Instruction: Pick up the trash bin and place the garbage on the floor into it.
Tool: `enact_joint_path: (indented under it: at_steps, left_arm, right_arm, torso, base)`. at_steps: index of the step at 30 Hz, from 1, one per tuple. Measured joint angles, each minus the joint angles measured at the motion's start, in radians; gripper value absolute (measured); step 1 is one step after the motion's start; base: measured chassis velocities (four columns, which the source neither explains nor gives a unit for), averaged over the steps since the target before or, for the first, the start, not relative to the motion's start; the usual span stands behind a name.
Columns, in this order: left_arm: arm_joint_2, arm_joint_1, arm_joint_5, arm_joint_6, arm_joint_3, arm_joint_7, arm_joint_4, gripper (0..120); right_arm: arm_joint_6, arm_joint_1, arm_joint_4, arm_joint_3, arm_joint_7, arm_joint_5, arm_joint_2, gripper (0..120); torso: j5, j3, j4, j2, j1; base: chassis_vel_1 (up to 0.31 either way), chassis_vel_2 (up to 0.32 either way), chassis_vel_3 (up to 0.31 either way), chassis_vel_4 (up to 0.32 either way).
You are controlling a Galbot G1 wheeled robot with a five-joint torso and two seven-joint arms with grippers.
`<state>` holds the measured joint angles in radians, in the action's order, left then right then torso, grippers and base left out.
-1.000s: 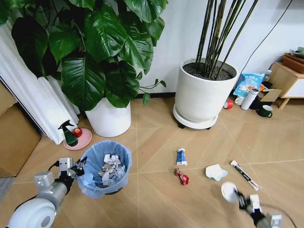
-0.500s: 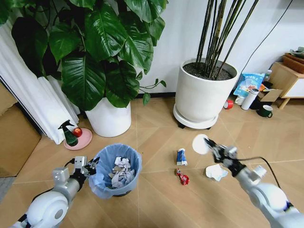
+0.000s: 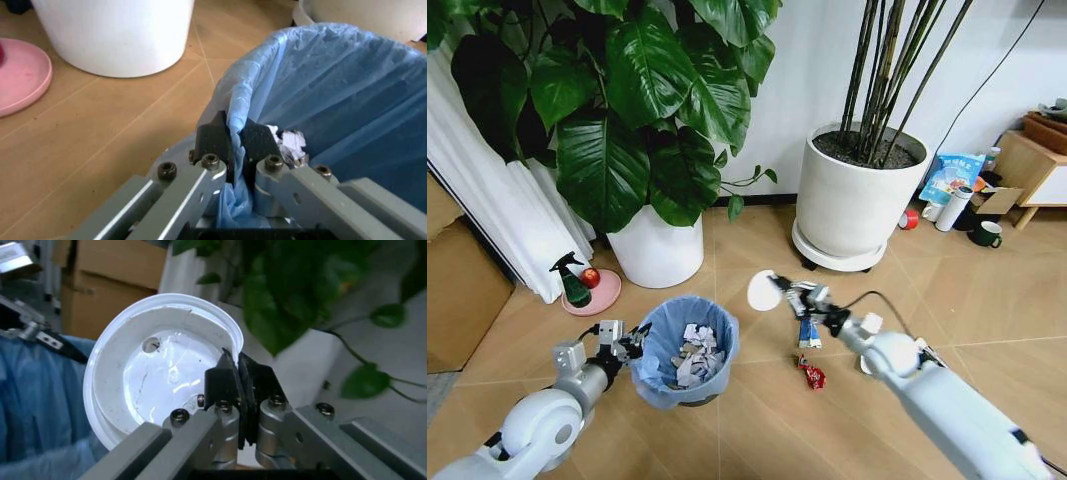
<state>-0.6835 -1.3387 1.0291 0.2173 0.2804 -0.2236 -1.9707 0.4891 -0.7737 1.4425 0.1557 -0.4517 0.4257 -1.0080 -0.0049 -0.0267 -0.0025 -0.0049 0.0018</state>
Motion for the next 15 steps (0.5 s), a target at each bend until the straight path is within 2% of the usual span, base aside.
enact_joint_path:
  at_steps: [3,8,10,12,15]
  left_arm:
    - [0.0,0.011,0.004,-0.001,-0.016,0.005,0.007,0]
    - [0.001,0.015,0.005,-0.002,-0.029,0.008,0.011,0]
    - [0.002,0.023,0.005,-0.002,-0.039,0.01,0.012,0]
    - [0.002,0.027,0.006,-0.002,-0.04,0.01,0.012,0]
    - [0.002,0.032,0.01,-0.002,-0.041,0.01,0.012,0]
  right_arm:
    - [0.016,0.073,-0.038,0.074,-0.004,-0.007,-0.048,0]
    - [0.019,0.123,-0.066,0.125,-0.032,-0.004,-0.086,0]
    - [0.015,0.177,-0.085,0.198,-0.059,0.037,-0.105,0]
    - [0.006,0.194,-0.085,0.224,-0.064,0.054,-0.105,0]
    - [-0.068,0.241,-0.07,0.308,-0.096,0.143,-0.065,4]
  torso:
    - [0.0,0.0,0.0001,0.0,0.0]
    - [-0.0002,0.0,0.0001,0.0,0.0]
    - [0.0,0.0,0.0001,0.0,0.0]
    - [-0.0001,0.0,0.0001,0.0,0.0]
    - [0.0002,0.0,0.0002,0.0,0.0]
  base:
    - [0.0,0.0,0.0,0.0]
    - [0.0,0.0,0.0,0.0]
    - [0.0,0.0,0.0,0.0]
    - [0.0,0.0,0.0,0.0]
    - [0.0,0.0,0.0,0.0]
